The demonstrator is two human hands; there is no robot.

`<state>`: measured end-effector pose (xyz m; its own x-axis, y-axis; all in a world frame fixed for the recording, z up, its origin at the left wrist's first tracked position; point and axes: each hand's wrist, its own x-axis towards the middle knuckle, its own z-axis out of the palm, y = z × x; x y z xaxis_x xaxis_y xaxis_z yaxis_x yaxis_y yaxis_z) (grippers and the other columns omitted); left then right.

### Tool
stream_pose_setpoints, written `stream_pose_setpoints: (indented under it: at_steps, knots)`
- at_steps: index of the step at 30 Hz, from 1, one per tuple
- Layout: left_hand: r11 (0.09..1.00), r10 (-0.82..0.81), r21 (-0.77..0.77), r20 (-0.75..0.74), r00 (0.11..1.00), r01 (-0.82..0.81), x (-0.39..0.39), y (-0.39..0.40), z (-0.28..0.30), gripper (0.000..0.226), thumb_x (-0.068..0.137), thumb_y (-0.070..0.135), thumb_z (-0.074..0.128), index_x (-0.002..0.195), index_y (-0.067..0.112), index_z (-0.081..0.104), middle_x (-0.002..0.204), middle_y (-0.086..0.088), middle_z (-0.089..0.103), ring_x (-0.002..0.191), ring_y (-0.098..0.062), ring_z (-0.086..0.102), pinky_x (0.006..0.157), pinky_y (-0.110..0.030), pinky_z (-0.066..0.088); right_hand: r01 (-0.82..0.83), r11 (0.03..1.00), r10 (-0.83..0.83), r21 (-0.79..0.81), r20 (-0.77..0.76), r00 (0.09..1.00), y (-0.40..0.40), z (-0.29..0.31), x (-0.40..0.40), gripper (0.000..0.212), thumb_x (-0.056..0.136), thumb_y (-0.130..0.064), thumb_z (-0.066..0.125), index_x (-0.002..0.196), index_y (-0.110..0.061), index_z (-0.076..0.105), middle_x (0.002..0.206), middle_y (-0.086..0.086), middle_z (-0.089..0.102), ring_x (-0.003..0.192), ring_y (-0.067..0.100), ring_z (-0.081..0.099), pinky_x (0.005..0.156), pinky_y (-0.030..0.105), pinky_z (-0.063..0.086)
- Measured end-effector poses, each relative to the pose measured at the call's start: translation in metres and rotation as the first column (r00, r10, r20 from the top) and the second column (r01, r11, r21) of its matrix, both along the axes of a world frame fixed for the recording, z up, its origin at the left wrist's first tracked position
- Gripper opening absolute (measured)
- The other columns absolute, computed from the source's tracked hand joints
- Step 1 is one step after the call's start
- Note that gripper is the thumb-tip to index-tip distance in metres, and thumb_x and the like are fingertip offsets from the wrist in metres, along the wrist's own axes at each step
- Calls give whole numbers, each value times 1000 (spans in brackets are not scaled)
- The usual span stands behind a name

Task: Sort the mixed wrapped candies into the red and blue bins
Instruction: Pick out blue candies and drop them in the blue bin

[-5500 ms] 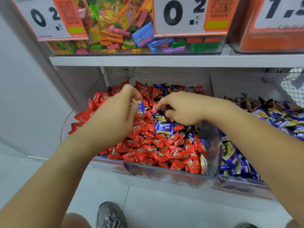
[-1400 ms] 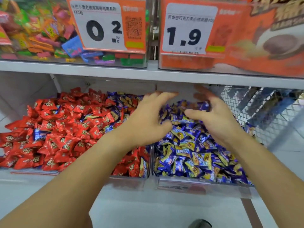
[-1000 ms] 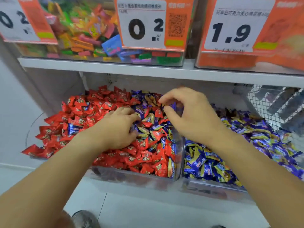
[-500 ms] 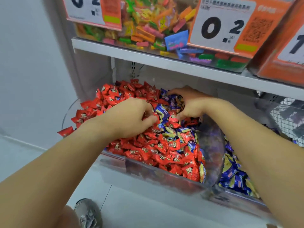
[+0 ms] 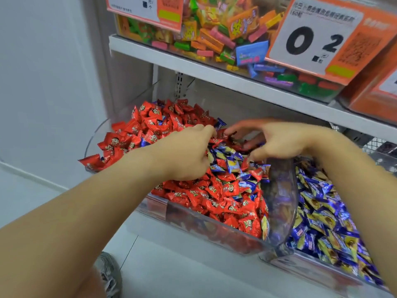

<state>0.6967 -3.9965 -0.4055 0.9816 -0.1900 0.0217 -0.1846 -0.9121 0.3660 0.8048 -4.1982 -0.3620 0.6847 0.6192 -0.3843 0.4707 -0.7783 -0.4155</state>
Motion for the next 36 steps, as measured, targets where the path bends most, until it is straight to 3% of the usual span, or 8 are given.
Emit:
stream_pose_setpoints:
  at_steps: [3, 6, 16, 21, 24, 26, 30, 36]
  knots:
    - [1000, -4, 2, -29, 1000, 4, 0, -1, -1, 62, 92, 26, 54, 148, 19, 28, 145, -4, 39, 128, -25, 46, 105, -46, 41, 82, 985, -64, -150, 123, 990, 6, -11, 17, 107, 54, -40, 91, 140, -60, 30, 155, -3, 37, 134, 24, 50, 108, 47, 45]
    - [1000, 0, -6, -27, 1000, -1, 0, -1, -1, 64, 94, 28, 54, 149, 16, 24, 145, -6, 39, 130, -26, 44, 106, -46, 40, 15, 955, -4, -297, 35, 999, 30, -28, 15, 137, 48, -35, 99, 156, -37, 15, 159, -3, 33, 143, 21, 36, 118, 40, 33]
    - [999, -34, 20, -80, 996, 36, -1, -3, 0, 84, 91, 32, 57, 154, 18, 3, 155, -4, 22, 142, -24, 29, 112, -38, 33, 54, 999, -54, -8, -110, 992, 25, -30, 1, 94, 60, -2, 85, 139, -34, 44, 120, -2, 66, 109, 22, 67, 91, 45, 58]
    - [985, -81, 147, -54, 995, 88, -6, -1, 2, 101, 84, 48, 65, 155, 21, -1, 161, -7, 2, 150, -24, 4, 122, -41, 16, -119, 993, 119, 16, -16, 993, 21, -10, -39, 94, 68, -41, 90, 147, -40, 39, 143, -25, 49, 126, -1, 52, 111, 28, 40]
    - [981, -126, 144, -15, 992, 127, -12, -2, 7, 86, 81, 55, 68, 150, 25, 26, 154, -5, 27, 144, -23, 20, 118, -39, 25, -147, 988, 150, -39, 90, 985, 9, -7, -61, 99, 66, -57, 85, 149, -42, 35, 150, -24, 39, 135, -4, 39, 115, 28, 34]
    - [987, -143, 93, 86, 986, 135, -11, -4, 8, 68, 80, 50, 72, 137, 29, 43, 125, 2, 52, 118, -17, 42, 102, -37, 41, -106, 994, 103, 0, 203, 974, 3, -8, -70, 91, 64, -58, 86, 143, -44, 43, 141, -17, 47, 129, 3, 45, 109, 31, 39]
    - [985, -127, 124, 41, 991, 121, -8, -9, 9, 64, 78, 44, 77, 135, 39, 48, 112, 2, 56, 105, -16, 49, 89, -34, 45, -13, 996, -17, 92, 319, 948, -3, -16, -80, 76, 56, -63, 87, 124, -47, 60, 125, -16, 56, 121, 10, 49, 101, 37, 44]
    - [986, -165, 53, 88, 982, 161, -4, 0, 8, 28, 82, 40, 74, 108, 33, 71, 100, 11, 65, 92, -5, 51, 88, -29, 46, 19, 986, -73, 168, 322, 944, -15, -14, -89, 70, 58, -55, 89, 122, -49, 62, 135, -22, 55, 127, 5, 46, 106, 32, 41]
